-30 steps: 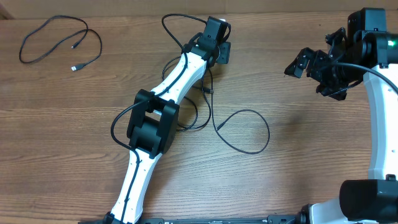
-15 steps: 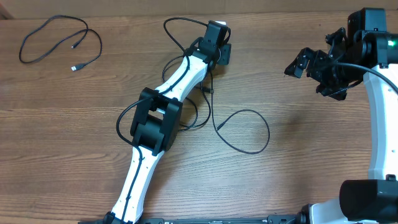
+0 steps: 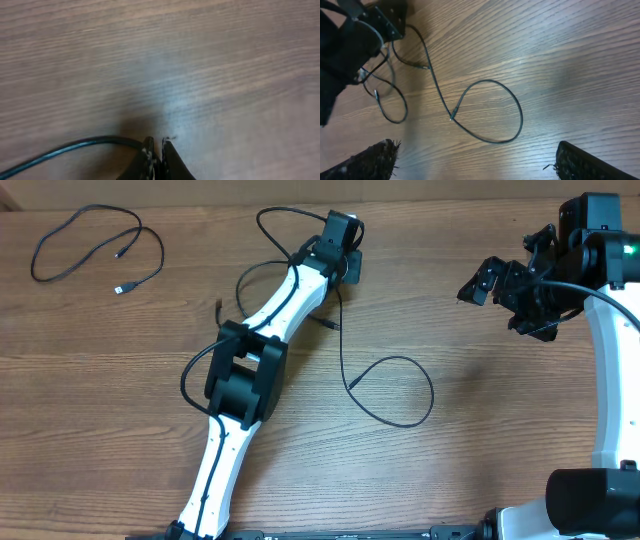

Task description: Untangle cables

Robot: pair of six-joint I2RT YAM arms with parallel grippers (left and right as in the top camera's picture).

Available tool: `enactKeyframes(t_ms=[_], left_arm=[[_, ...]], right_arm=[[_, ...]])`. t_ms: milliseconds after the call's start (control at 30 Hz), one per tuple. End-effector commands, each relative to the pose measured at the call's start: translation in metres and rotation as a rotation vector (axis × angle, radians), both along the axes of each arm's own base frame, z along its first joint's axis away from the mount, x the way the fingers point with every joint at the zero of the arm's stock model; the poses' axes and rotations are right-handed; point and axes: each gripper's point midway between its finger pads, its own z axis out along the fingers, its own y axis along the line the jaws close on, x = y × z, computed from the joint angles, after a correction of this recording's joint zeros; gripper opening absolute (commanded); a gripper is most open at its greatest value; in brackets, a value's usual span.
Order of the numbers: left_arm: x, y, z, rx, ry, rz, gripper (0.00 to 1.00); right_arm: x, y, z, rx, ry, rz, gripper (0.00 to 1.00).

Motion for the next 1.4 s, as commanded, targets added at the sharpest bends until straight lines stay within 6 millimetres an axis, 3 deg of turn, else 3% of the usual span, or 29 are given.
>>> enactKeyframes(t_ms=[0, 233, 400, 533, 800, 967, 1067, 1367], left_arm=[[-0.004, 0.006, 0.128, -0.069, -0.123, 0.01, 0.04], [-0.063, 0.032, 0.25, -0.196, -0.141, 0.113, 0.04], [-0.097, 0.049, 0.32, -0.25, -0.231, 0.112, 0.04], [-0.12, 0.06, 0.364, -0.29, -0.303, 0.107, 0.04], [-0.147, 0.088, 0.419, -0.47, -0.361, 0.229, 0.04], [-0.157, 0.107, 0.434, -0.568, -0.355, 0.323, 0.04], [-0.168, 0.112, 0.423, -0.536, -0.306, 0.335, 0.04], [-0.231, 0.127, 0.303, -0.294, 0.199, 0.439, 0.04]], right_arm=[[-0.001, 0.002, 0.005, 0.004, -0.019, 0.002, 1.0], [-0.001, 0.002, 0.005, 0.004, -0.019, 0.002, 1.0], [-0.001, 0.002, 0.005, 0.004, -0.019, 0.002, 1.0], [-0.001, 0.002, 0.005, 0.004, -0.019, 0.002, 1.0], [-0.001, 0.002, 0.005, 0.004, -0.019, 0.002, 1.0], [-0.001, 0.002, 0.005, 0.004, -0.019, 0.002, 1.0], [-0.001, 0.002, 0.005, 0.004, -0.019, 0.002, 1.0], [-0.001, 0.002, 0.005, 0.004, -0.019, 0.002, 1.0]])
